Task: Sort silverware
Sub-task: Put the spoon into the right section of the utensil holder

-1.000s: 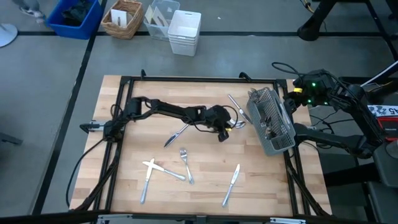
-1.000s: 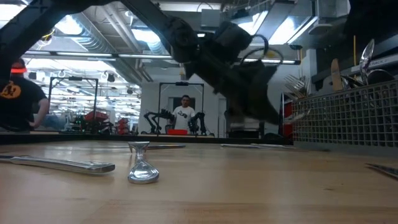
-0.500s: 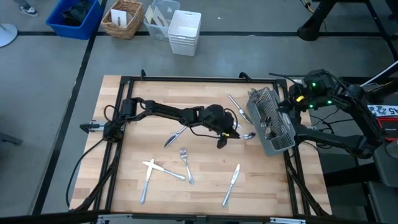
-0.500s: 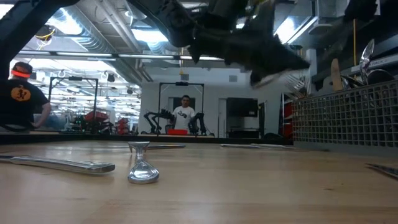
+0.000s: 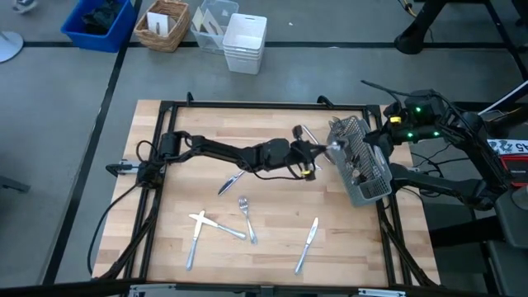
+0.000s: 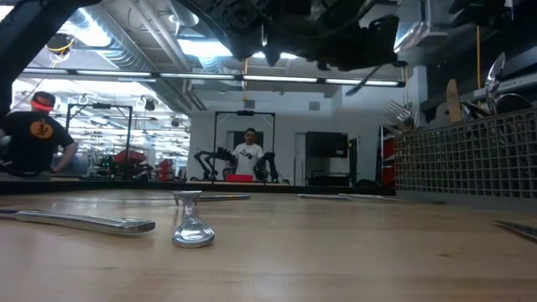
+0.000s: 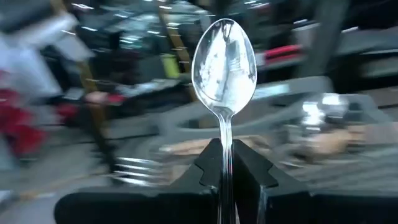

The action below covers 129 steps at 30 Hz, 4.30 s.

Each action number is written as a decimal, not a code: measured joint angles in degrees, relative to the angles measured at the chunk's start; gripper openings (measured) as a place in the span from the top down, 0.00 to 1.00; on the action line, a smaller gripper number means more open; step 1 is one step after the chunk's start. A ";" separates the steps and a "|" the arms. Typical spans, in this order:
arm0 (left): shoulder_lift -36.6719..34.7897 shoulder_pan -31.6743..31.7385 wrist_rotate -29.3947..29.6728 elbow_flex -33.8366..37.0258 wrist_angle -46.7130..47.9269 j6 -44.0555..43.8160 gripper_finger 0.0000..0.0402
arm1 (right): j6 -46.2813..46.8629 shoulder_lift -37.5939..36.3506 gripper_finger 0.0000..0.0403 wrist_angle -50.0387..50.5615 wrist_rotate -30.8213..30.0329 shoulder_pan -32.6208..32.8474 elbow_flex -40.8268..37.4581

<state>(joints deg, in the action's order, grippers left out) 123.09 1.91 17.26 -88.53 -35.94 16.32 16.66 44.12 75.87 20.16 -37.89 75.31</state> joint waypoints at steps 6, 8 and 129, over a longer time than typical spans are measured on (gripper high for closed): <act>0.00 -0.20 4.76 -2.07 -0.30 5.33 0.98 | 2.78 0.00 0.69 -3.35 -0.07 0.00 0.00; 0.00 -0.18 4.83 -2.37 -0.22 5.29 0.98 | 3.50 0.07 0.69 -5.53 0.24 0.00 0.00; -0.24 -1.42 -4.06 -2.51 19.92 -5.64 0.71 | -34.94 0.24 0.99 14.17 -8.59 0.04 19.08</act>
<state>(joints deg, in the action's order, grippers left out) 122.85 0.49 13.20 -91.05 -16.02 10.68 -18.28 44.36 90.04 11.57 -37.85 94.39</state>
